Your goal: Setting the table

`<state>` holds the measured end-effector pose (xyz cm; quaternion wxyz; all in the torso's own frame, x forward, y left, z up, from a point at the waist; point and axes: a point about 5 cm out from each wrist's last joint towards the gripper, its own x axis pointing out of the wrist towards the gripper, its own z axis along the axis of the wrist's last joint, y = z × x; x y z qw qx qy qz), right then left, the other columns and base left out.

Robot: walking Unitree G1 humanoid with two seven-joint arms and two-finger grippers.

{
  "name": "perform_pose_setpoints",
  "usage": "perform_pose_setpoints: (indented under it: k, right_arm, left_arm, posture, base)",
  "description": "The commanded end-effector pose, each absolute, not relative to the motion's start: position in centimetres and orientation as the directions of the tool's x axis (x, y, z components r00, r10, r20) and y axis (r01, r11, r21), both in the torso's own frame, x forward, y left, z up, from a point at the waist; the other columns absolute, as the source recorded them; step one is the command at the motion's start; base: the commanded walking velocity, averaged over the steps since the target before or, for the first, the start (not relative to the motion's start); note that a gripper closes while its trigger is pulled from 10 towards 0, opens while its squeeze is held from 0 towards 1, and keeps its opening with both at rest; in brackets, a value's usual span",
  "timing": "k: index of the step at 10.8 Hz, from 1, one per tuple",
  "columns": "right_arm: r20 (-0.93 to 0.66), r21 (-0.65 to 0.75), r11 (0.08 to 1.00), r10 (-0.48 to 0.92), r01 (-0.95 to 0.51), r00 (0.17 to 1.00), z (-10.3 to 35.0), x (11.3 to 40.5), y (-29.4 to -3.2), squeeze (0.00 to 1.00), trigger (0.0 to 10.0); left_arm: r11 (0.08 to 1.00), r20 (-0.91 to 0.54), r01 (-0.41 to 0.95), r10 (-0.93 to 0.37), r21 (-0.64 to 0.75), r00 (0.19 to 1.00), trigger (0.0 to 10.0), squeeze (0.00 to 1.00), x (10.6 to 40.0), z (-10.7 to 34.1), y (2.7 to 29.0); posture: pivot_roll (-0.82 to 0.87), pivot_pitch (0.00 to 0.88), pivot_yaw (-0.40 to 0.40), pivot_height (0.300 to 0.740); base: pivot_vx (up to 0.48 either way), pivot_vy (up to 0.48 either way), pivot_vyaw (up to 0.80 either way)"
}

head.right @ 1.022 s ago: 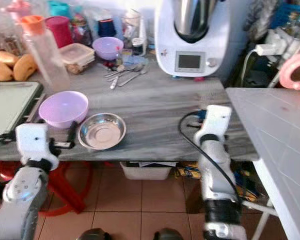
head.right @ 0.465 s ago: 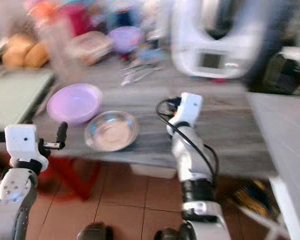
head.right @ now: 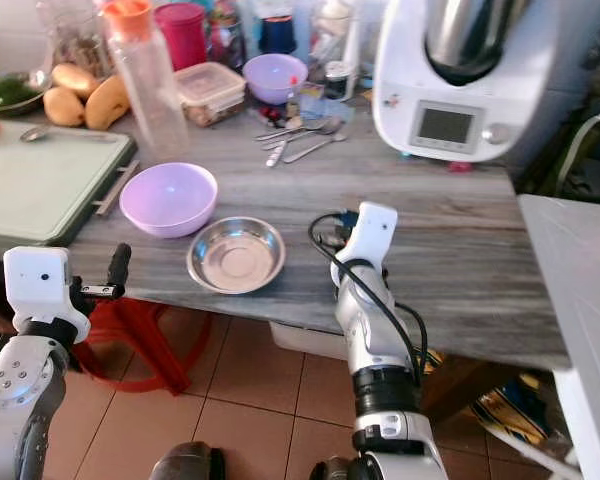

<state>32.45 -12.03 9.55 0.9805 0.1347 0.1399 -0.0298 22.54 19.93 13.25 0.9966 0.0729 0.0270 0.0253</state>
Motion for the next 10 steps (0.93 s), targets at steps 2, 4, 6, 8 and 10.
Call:
perform_pose_setpoints:
  k: [2, 4, 6, 8, 10]
  right_arm:
    - [-0.322, 0.312, 0.946, 0.025, 0.081, 0.946, 9.2, 32.4, -10.7, 0.0, 10.0]
    - [-0.358, 0.367, 0.929, 0.096, 0.045, 0.929, 9.0, 32.6, -8.7, 0.0, 10.0]
    - [-0.385, 0.374, 0.928, 0.154, 0.002, 0.91, 8.8, 32.5, -6.9, 0.0, 10.0]
    - [-0.401, 0.38, 0.925, 0.181, -0.017, 0.898, 8.7, 32.4, -6.2, 0.0, 10.0]
    - [-0.417, 0.384, 0.922, 0.216, -0.044, 0.883, 8.8, 32.4, -5.3, 0.0, 10.0]
  left_arm:
    - [0.99, -0.046, -0.027, 0.034, 0.141, 0.998, 10.0, 0.0, 22.8, 13.5, 19.6]
    - [0.99, -0.045, -0.015, 0.022, 0.139, 0.999, 10.0, 0.0, 22.9, 13.5, 19.4]
    - [0.991, -0.05, -0.002, 0.009, 0.136, 0.999, 10.0, 0.0, 22.8, 13.4, 19.1]
    - [0.992, -0.053, 0.003, 0.004, 0.129, 0.999, 10.0, 0.0, 22.8, 13.3, 18.9]
    - [0.992, -0.055, 0.011, -0.004, 0.124, 0.998, 10.0, 0.0, 22.9, 13.1, 18.6]
  posture:
    - [0.13, 0.015, -0.009, 0.74]
    - [0.14, 0.014, -0.01, 0.74]
    - [0.13, 0.015, -0.012, 0.74]
    - [0.13, 0.016, -0.015, 0.74]
    - [0.12, 0.015, -0.017, 0.74]
  base:
    - [0.0, 0.0, 0.0]
    - [0.0, 0.0, 0.0]
    - [0.0, 0.0, 0.0]
    - [0.0, 0.0, 0.0]
    - [0.0, 0.0, 0.0]
